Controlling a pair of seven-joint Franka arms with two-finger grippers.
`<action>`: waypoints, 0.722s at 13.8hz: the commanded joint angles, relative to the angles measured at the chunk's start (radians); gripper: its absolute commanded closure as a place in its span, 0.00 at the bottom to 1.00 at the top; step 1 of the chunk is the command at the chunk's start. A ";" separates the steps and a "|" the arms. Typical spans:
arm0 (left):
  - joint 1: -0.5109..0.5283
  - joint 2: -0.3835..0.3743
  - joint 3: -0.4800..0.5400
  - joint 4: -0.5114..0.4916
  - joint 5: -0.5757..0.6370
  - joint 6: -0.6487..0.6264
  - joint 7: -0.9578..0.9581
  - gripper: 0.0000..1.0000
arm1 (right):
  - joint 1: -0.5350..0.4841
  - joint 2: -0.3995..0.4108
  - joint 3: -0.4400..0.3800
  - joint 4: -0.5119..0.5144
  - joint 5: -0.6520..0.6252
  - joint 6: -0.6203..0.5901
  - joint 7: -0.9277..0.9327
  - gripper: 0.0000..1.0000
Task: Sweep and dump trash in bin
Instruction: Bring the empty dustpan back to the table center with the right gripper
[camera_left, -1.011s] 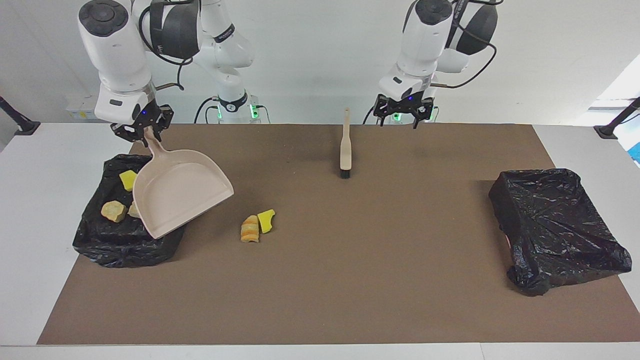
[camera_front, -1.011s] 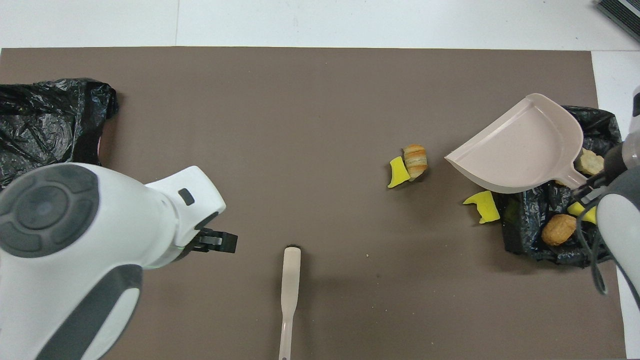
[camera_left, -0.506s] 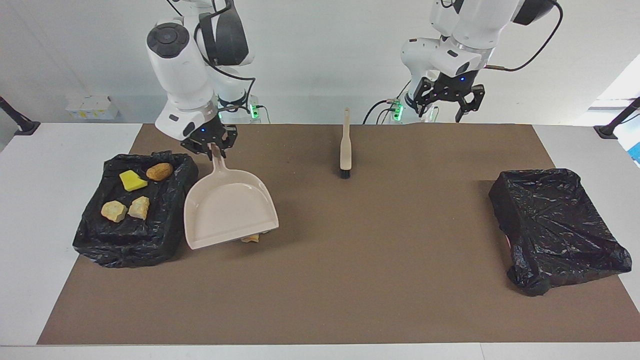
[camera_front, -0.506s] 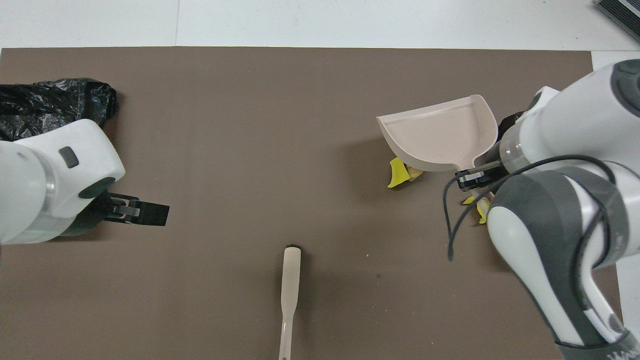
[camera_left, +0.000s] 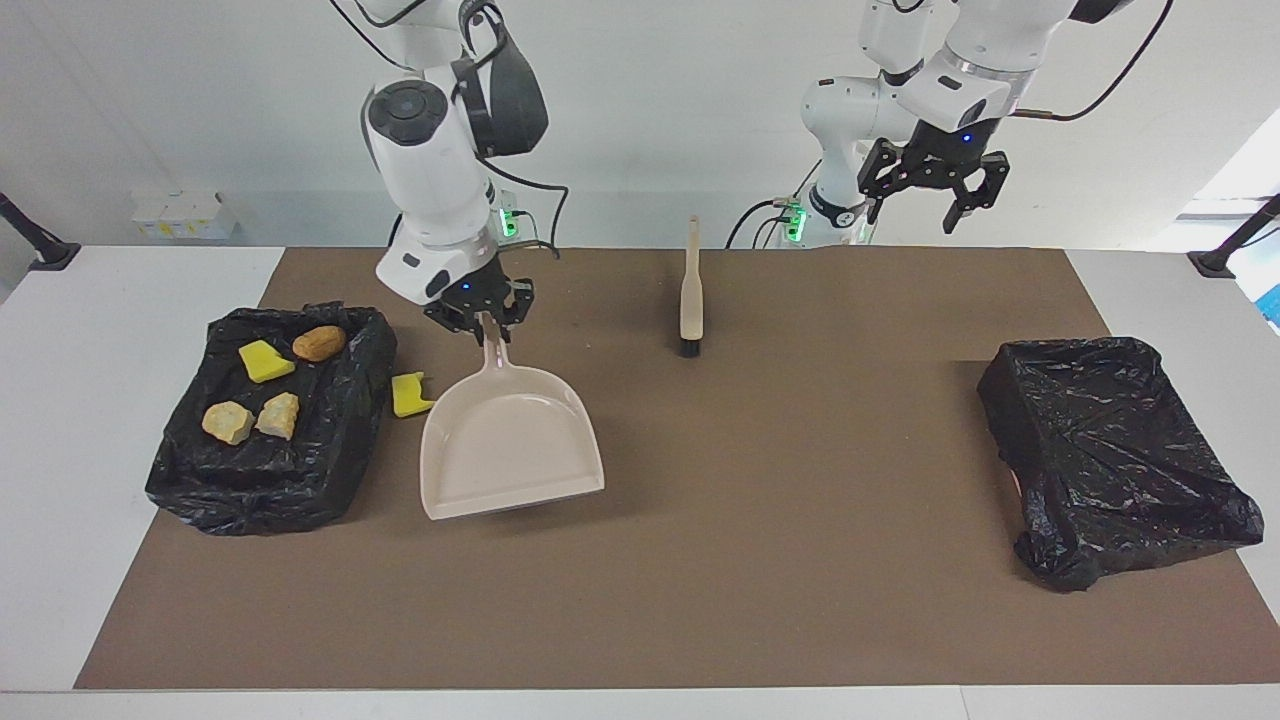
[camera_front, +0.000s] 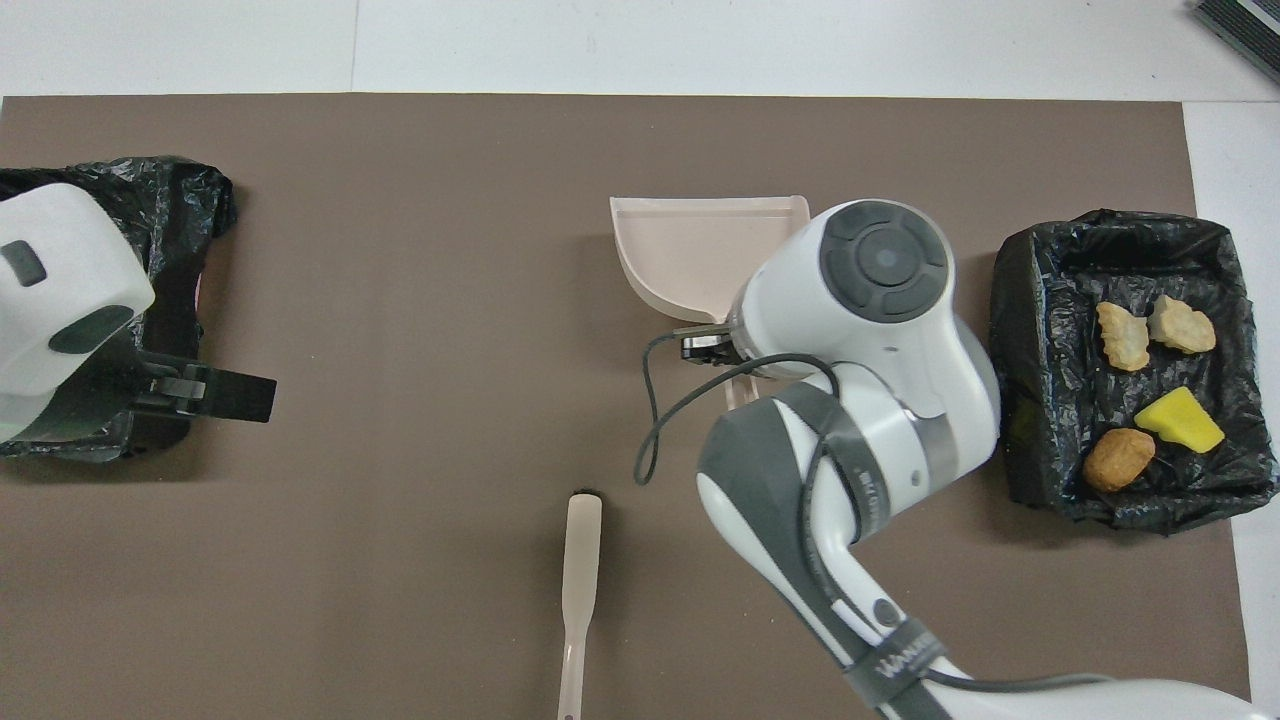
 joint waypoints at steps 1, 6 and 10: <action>0.010 0.020 -0.006 0.036 0.015 -0.028 0.013 0.00 | 0.068 0.150 -0.010 0.156 -0.029 0.021 0.141 1.00; 0.098 0.064 -0.022 0.108 0.033 -0.072 0.020 0.00 | 0.176 0.380 -0.014 0.380 -0.204 0.031 0.284 1.00; 0.163 0.176 -0.065 0.260 0.045 -0.134 0.086 0.00 | 0.182 0.382 -0.007 0.353 -0.223 0.084 0.290 0.19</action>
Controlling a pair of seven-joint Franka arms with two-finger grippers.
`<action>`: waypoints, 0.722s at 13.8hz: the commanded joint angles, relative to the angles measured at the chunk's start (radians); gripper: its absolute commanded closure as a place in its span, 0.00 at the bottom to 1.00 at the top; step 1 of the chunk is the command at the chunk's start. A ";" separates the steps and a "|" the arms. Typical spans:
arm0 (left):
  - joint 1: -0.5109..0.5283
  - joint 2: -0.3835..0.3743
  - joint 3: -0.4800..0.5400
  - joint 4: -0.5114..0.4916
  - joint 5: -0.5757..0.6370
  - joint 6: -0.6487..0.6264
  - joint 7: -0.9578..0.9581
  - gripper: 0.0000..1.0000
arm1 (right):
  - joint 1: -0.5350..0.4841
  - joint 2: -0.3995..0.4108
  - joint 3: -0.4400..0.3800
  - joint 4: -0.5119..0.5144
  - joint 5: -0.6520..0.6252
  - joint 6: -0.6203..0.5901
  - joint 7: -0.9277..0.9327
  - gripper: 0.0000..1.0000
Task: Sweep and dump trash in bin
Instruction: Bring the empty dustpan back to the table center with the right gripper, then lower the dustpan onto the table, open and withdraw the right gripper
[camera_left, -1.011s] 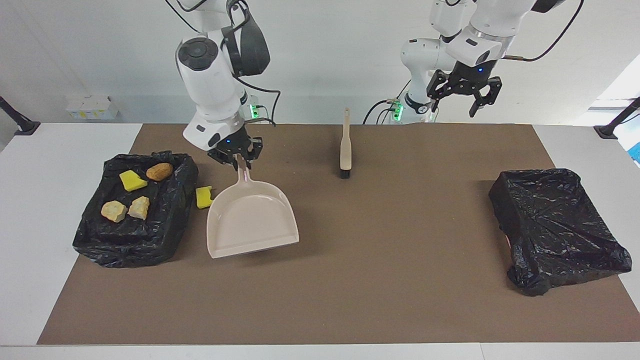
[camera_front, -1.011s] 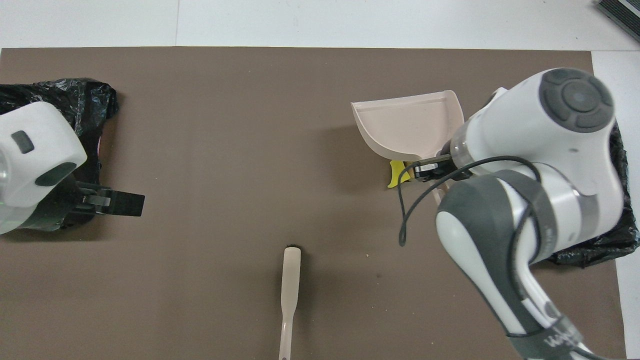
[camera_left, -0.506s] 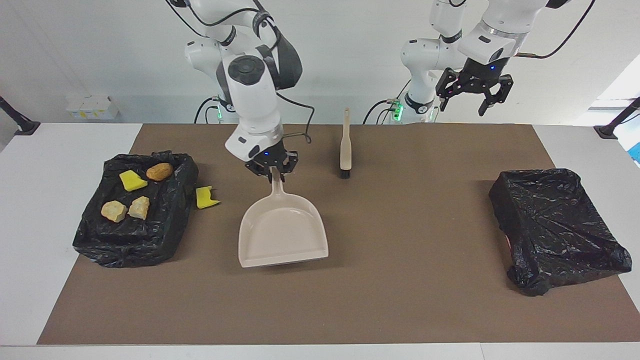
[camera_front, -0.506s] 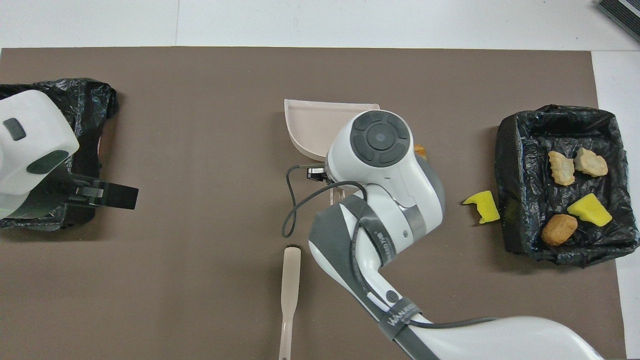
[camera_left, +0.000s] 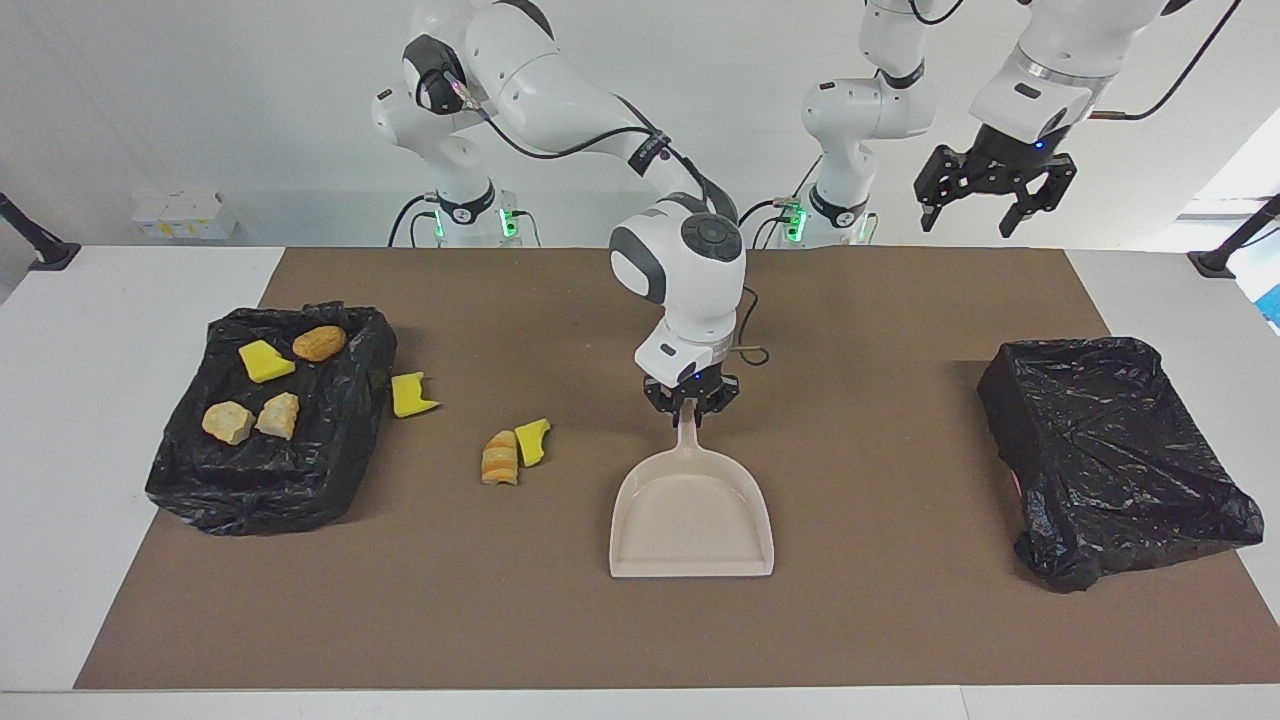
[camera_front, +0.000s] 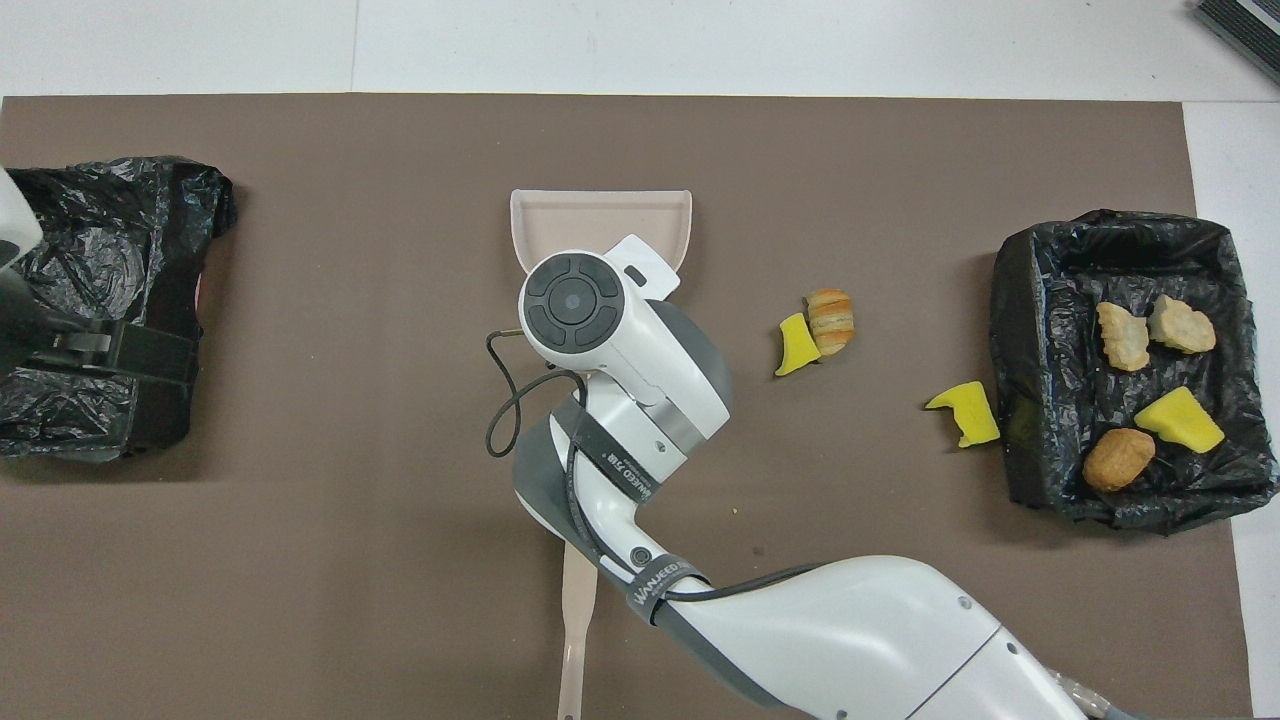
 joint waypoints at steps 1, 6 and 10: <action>0.013 0.088 -0.017 0.119 0.040 -0.052 0.025 0.00 | 0.004 -0.002 0.004 0.013 -0.025 0.012 0.019 0.00; 0.020 0.081 -0.015 0.123 0.047 -0.049 0.031 0.00 | 0.016 -0.090 0.004 -0.054 -0.006 -0.012 0.002 0.00; 0.006 0.017 -0.010 0.055 0.035 -0.026 0.048 0.00 | 0.012 -0.154 0.016 -0.094 -0.002 -0.096 -0.003 0.00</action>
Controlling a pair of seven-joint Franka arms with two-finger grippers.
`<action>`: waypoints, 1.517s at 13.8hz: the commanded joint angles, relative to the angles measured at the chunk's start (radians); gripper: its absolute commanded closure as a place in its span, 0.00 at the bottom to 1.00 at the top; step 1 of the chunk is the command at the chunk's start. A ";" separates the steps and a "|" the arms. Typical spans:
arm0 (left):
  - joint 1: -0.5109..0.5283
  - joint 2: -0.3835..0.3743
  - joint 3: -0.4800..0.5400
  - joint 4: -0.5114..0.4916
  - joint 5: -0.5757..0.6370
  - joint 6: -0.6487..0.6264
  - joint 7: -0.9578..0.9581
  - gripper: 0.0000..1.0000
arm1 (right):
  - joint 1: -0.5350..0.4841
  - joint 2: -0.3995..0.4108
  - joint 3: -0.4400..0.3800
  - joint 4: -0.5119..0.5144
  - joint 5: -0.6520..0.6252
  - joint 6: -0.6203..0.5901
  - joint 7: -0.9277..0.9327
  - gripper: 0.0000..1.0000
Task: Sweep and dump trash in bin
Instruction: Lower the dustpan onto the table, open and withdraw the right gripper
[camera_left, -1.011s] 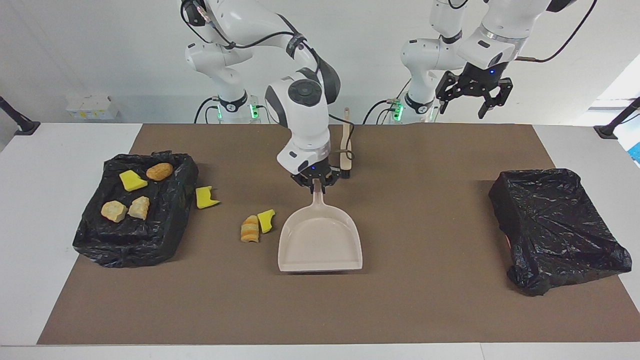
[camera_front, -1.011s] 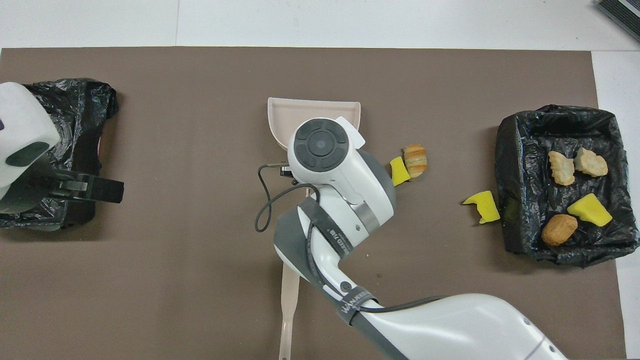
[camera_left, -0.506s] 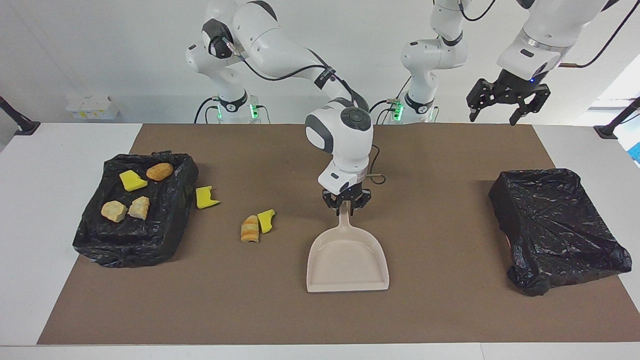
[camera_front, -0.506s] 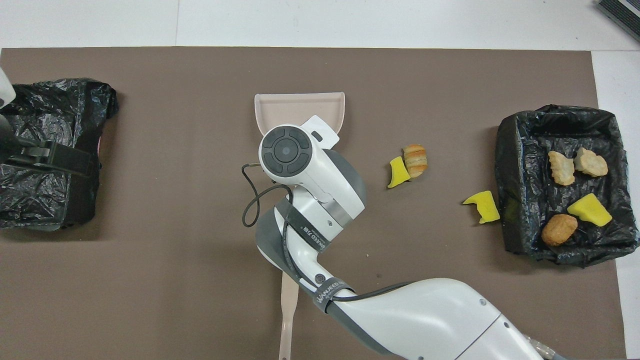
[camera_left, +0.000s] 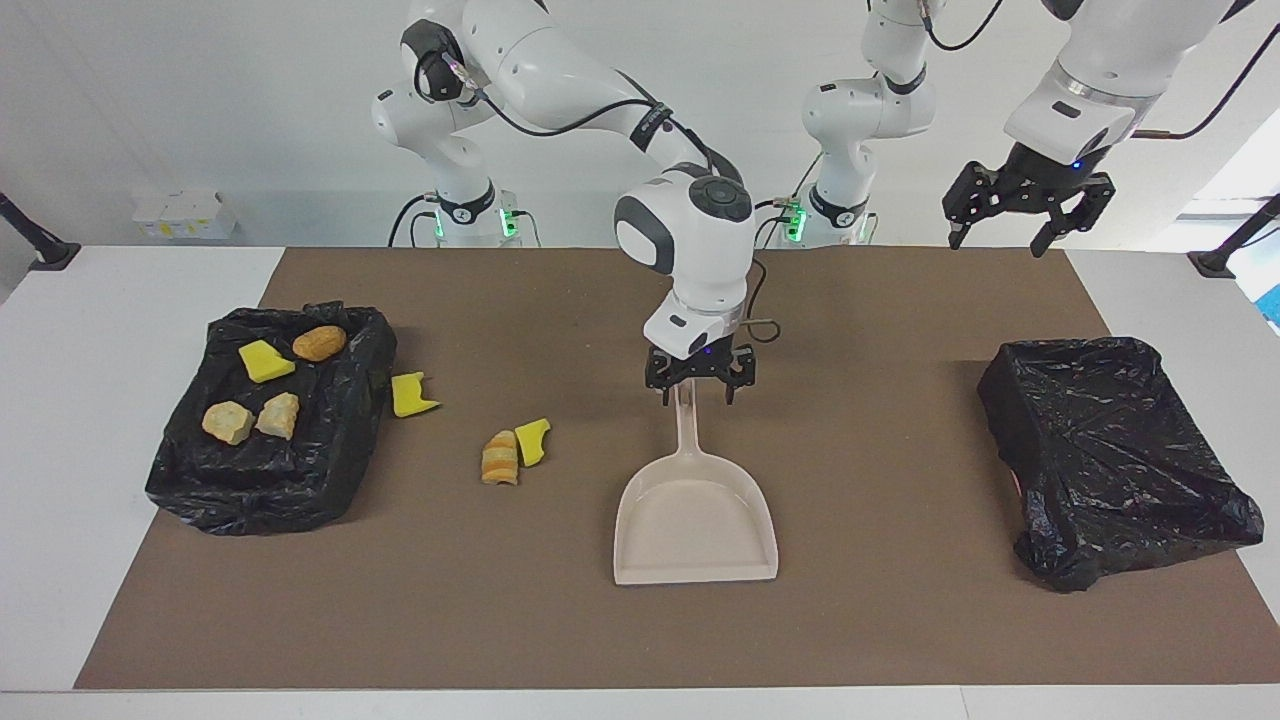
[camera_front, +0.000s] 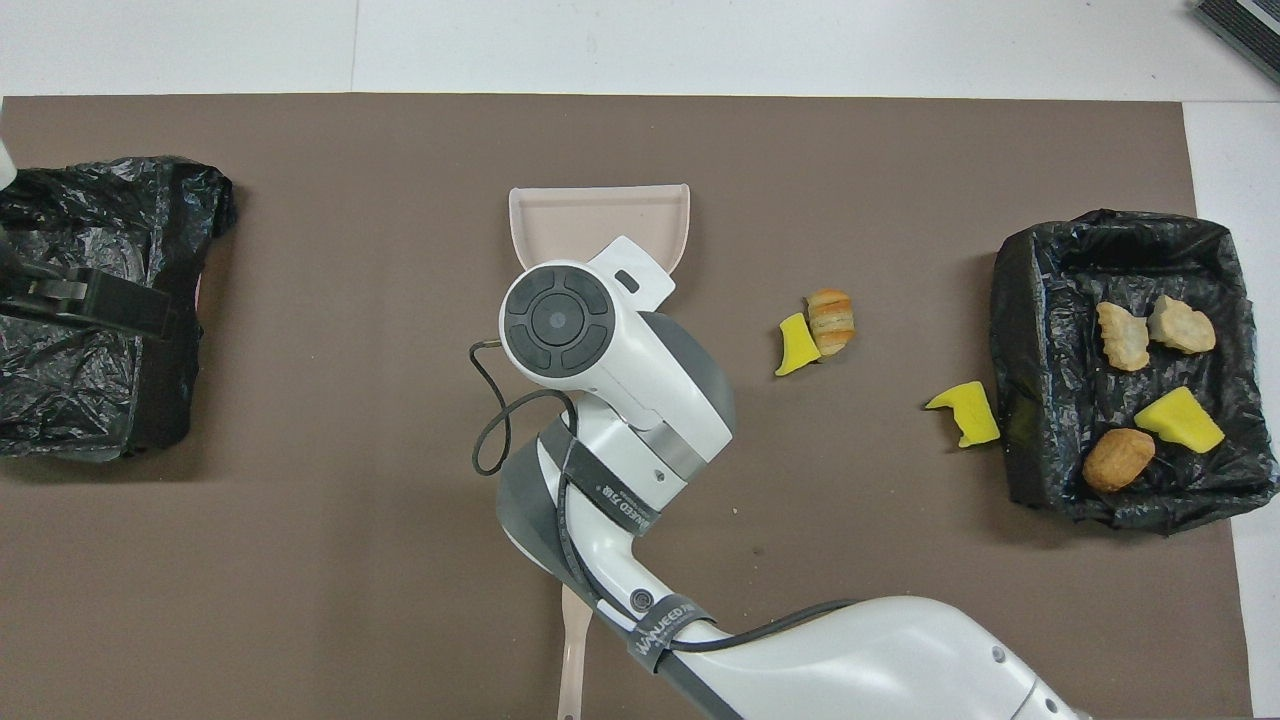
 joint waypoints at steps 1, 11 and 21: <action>-0.019 -0.077 0.006 -0.088 0.009 0.003 0.015 0.00 | -0.010 -0.096 0.016 -0.086 0.020 -0.069 -0.004 0.00; -0.042 -0.137 0.099 -0.185 0.007 0.038 0.016 0.00 | 0.065 -0.420 0.018 -0.527 0.247 -0.011 0.125 0.00; -0.037 -0.131 0.104 -0.180 0.006 0.040 0.000 0.00 | 0.289 -0.462 0.018 -0.825 0.317 0.235 0.339 0.00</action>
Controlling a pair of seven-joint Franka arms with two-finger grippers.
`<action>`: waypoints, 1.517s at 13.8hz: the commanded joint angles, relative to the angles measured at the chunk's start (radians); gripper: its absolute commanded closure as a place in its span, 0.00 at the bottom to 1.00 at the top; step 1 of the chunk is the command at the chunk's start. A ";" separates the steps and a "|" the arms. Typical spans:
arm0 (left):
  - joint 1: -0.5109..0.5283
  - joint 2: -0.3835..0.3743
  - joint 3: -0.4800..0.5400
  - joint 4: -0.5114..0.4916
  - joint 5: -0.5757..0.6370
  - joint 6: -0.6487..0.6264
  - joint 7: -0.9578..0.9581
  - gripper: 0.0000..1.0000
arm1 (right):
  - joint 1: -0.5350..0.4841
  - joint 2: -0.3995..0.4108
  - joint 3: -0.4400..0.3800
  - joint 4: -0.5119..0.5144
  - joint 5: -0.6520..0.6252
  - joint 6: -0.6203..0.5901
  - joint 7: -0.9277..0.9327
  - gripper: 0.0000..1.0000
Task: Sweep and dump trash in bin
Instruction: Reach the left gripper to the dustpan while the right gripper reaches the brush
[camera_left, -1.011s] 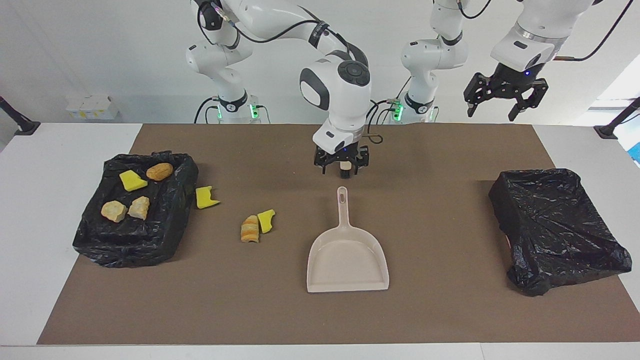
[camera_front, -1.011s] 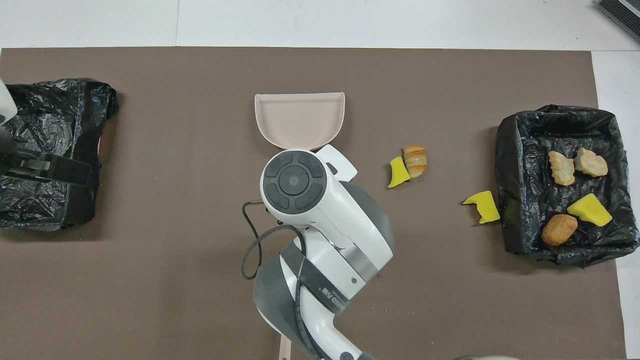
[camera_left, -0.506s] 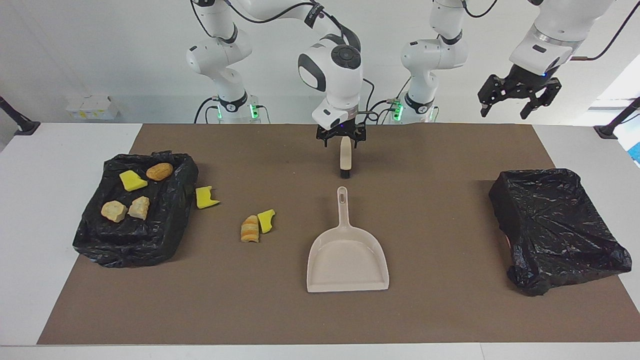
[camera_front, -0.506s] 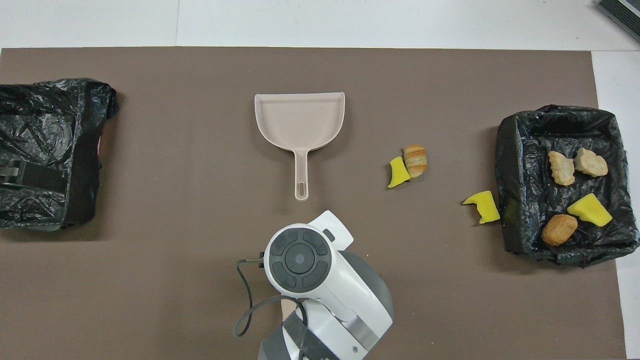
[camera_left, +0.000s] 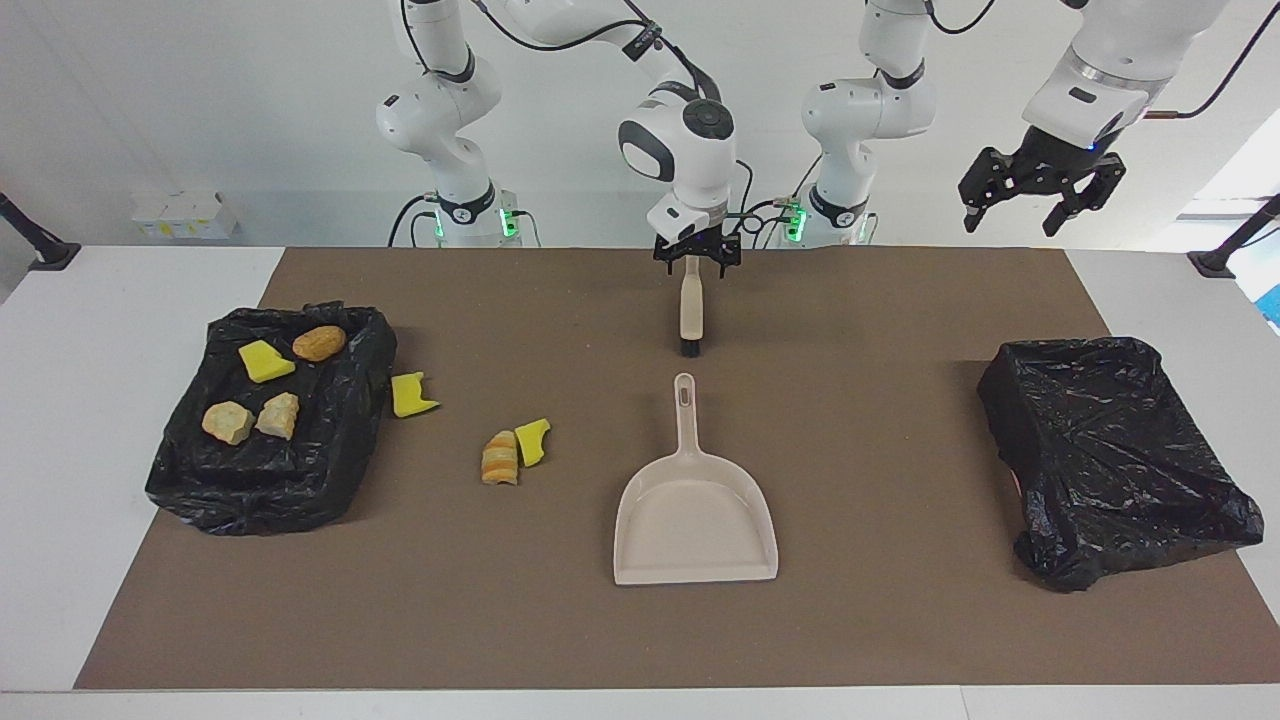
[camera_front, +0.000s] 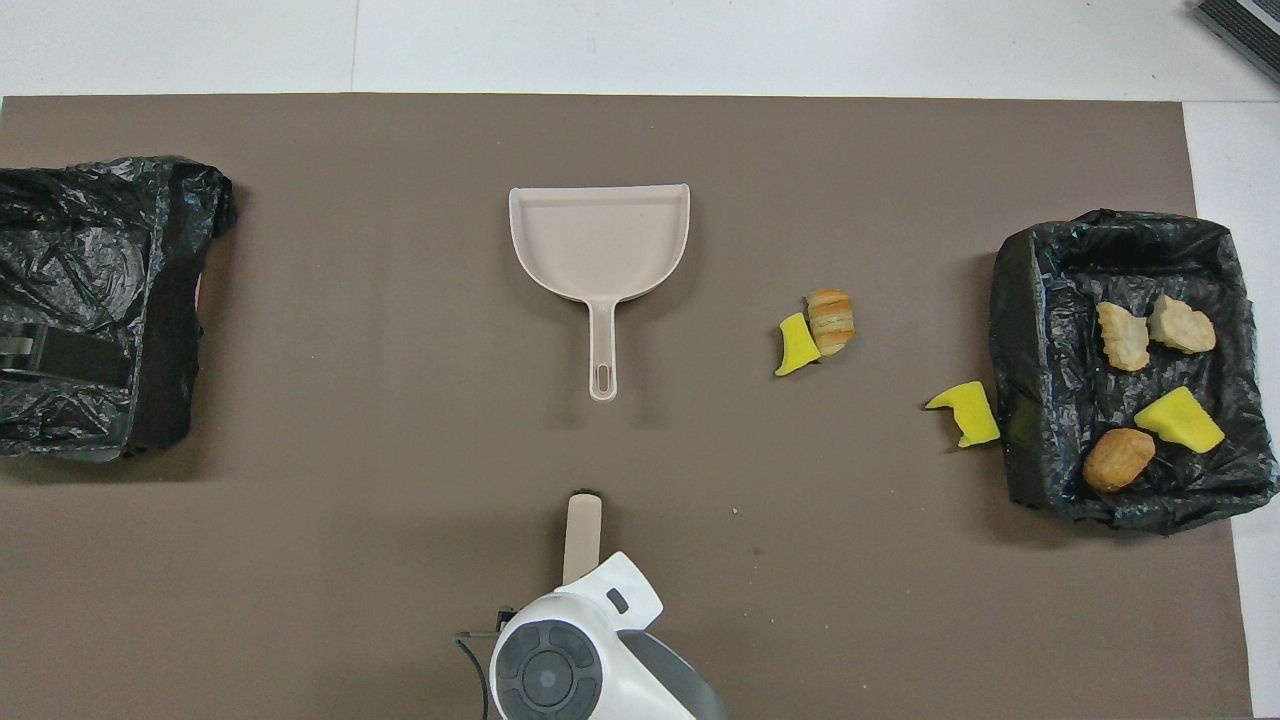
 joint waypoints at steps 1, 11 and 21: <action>-0.013 -0.023 0.014 -0.032 0.006 0.020 -0.008 0.00 | 0.024 -0.060 -0.002 -0.074 0.027 0.017 0.047 0.00; -0.106 0.026 -0.020 -0.029 0.006 0.123 -0.029 0.00 | 0.058 -0.069 -0.001 -0.072 0.075 0.013 0.052 0.59; -0.335 0.246 -0.020 -0.021 0.011 0.347 -0.390 0.00 | -0.072 -0.120 -0.013 -0.013 0.055 -0.315 0.020 1.00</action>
